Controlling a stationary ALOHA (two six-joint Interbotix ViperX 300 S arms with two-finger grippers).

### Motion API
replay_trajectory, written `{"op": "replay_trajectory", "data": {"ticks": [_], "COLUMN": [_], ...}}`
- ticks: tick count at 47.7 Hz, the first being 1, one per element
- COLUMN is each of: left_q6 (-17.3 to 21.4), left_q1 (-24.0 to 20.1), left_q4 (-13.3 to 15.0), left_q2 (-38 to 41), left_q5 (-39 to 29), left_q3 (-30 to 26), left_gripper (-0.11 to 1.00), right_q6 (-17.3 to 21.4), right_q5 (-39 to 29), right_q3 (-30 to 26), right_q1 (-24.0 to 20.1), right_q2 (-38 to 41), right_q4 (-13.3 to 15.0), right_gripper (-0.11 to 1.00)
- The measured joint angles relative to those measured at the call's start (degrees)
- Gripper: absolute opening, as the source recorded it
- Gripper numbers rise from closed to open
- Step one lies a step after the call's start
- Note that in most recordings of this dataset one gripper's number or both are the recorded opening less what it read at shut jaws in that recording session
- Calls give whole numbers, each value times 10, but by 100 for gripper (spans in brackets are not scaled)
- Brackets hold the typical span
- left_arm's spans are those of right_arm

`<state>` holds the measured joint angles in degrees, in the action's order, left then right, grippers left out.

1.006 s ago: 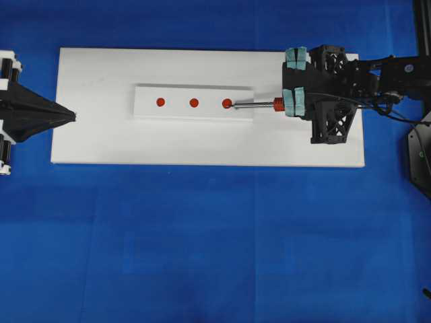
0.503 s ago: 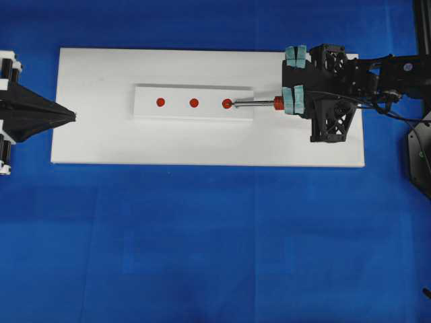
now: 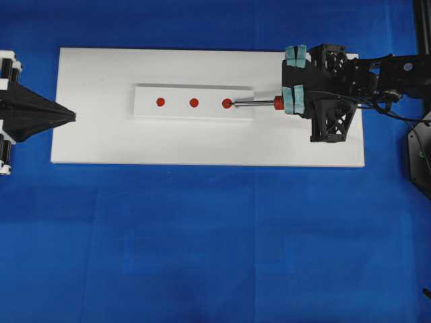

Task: Touch the tip of the soldering iron to the mark.
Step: 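Lower the iron tip onto the rightmost red dot and hold, then lift the iron and carry it back down to the blue surface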

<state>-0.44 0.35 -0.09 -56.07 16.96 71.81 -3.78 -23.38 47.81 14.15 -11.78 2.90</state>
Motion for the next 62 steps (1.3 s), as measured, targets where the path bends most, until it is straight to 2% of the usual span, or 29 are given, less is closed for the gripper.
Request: {"op": "replay_trajectory", "data": {"ticks": [41, 62], "left_q6": [0, 0], "left_q1": [0, 0], "left_q4": [0, 0], "left_q2": [0, 0], "left_q5": [0, 0], "left_q3": [0, 0], "left_gripper": [0, 0], "right_q6": [0, 0], "right_q5": [-4, -105], "right_q3": [-1, -59], "right_q1": [0, 0], "right_q2": [3, -91], "right_q4": [-6, -9], "right_gripper": [6, 6]}}
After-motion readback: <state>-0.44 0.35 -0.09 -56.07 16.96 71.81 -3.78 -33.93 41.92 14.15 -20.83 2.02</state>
